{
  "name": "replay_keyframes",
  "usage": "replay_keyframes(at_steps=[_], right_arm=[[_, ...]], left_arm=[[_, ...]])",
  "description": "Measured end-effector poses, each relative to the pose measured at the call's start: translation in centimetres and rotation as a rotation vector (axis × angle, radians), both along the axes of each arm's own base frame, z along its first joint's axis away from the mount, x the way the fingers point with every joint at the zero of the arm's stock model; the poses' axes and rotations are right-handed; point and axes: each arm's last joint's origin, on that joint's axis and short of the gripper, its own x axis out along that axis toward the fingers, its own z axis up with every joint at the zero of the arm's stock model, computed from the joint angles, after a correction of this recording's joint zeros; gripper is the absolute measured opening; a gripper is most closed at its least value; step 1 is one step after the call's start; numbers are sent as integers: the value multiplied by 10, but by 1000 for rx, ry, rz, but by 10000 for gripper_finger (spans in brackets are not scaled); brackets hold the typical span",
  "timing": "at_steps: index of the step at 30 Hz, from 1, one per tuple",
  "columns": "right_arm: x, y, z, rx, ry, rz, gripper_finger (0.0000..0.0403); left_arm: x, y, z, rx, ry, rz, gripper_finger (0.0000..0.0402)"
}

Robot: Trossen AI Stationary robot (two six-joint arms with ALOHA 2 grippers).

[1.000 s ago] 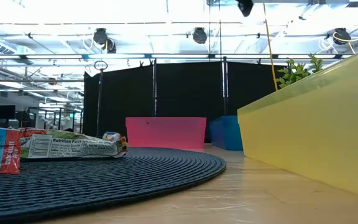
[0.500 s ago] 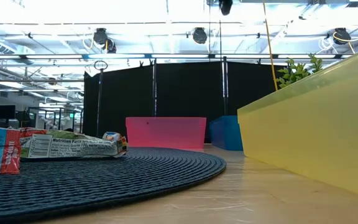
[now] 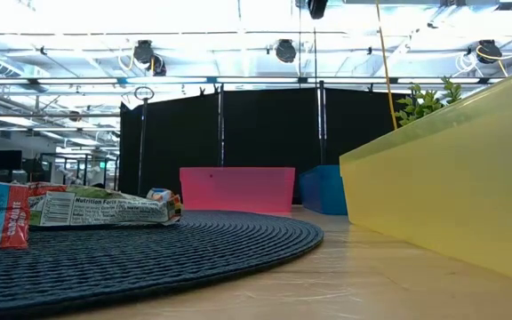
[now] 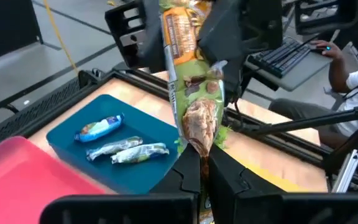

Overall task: Pick and place Granola Bars by type
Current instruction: Put the yellow granola bar into the yellow bin

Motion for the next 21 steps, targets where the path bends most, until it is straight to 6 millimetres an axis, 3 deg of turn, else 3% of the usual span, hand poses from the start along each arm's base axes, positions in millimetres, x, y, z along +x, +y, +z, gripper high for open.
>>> replay_keyframes(at_steps=[2, 9, 13, 16, 21], right_arm=[[-1, 1, 2, -14, -17, 28, 42], [-6, 1, 8, -24, -47, 5, 30], [-22, 3, 10, -25, 27, 11, 28], [-39, 5, 6, -5, 165, 6, 26], [-57, 21, -13, 66, 438, 63, 24]], left_arm=[[1, 0, 2, 12, -24, -5, 11], [2, 0, 4, 3, -41, -12, 14], [-1, -3, 6, -37, -37, -136, 68], [-11, -5, 20, -70, -100, -218, 119], [-32, 2, 38, 11, -135, -183, 188]])
